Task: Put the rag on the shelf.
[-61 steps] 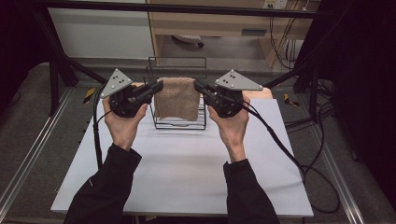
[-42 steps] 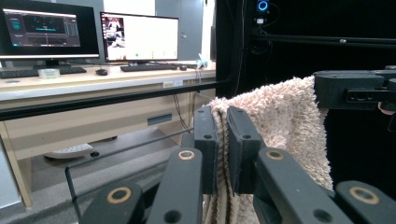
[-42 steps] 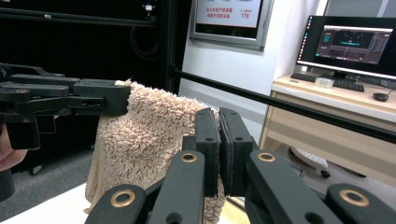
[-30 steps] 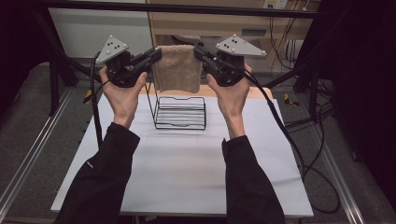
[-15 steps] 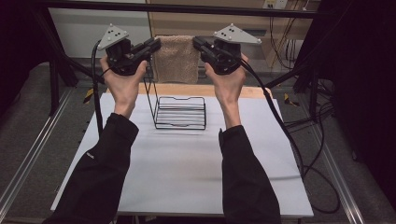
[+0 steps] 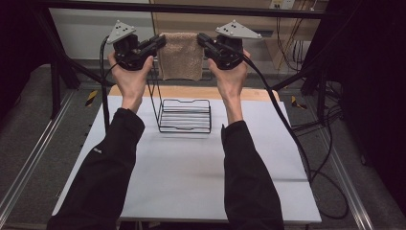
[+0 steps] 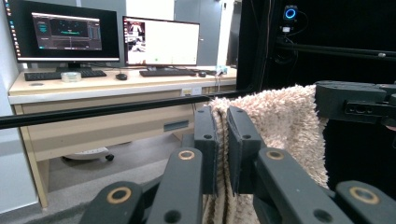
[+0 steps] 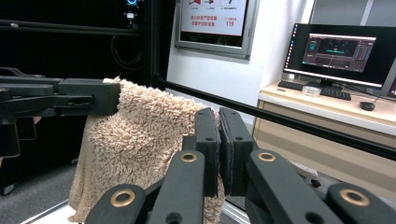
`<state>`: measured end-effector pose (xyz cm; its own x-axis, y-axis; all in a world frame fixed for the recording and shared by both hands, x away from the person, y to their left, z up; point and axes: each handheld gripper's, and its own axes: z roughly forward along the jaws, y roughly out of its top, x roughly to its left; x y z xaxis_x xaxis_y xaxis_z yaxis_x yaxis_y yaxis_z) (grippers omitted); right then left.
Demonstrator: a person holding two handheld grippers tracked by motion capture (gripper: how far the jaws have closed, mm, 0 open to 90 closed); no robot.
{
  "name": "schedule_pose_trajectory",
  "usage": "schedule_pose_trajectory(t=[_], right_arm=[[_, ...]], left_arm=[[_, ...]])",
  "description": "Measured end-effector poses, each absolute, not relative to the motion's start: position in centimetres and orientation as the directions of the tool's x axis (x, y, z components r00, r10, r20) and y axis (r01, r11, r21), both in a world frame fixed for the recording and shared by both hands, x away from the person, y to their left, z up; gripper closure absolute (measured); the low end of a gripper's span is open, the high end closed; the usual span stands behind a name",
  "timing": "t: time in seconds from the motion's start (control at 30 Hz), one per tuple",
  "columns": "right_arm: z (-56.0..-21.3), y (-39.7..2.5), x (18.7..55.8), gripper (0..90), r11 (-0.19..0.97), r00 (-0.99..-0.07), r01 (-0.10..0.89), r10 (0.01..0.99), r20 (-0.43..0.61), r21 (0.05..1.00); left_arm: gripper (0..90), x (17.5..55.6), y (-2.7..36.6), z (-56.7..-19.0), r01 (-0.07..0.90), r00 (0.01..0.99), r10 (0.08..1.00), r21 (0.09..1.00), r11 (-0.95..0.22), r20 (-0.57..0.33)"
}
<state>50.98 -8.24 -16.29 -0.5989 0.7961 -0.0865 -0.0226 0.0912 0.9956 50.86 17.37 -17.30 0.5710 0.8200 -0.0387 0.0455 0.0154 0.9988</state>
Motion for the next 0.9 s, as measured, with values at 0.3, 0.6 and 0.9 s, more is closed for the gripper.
schedule_pose_trajectory(t=[0.3,0.6,0.9], right_arm=[[-16.7,-8.3,52.6,87.1,0.096,-0.589,-0.013,0.804,-0.085,0.995],[-18.1,-8.4,53.1,87.1,0.117,-0.596,0.011,0.798,-0.088,0.993],[-19.8,-8.7,52.4,87.0,0.140,-0.618,0.037,0.781,-0.087,0.990]], left_arm=[[83.4,52.6,17.0,-17.7,0.044,0.561,0.828,0.999,0.006,-0.030],[83.4,52.7,17.1,-19.5,0.063,0.574,0.819,0.998,-0.010,-0.028],[83.3,51.8,17.2,-21.1,0.090,0.595,0.803,0.995,-0.038,-0.023]])
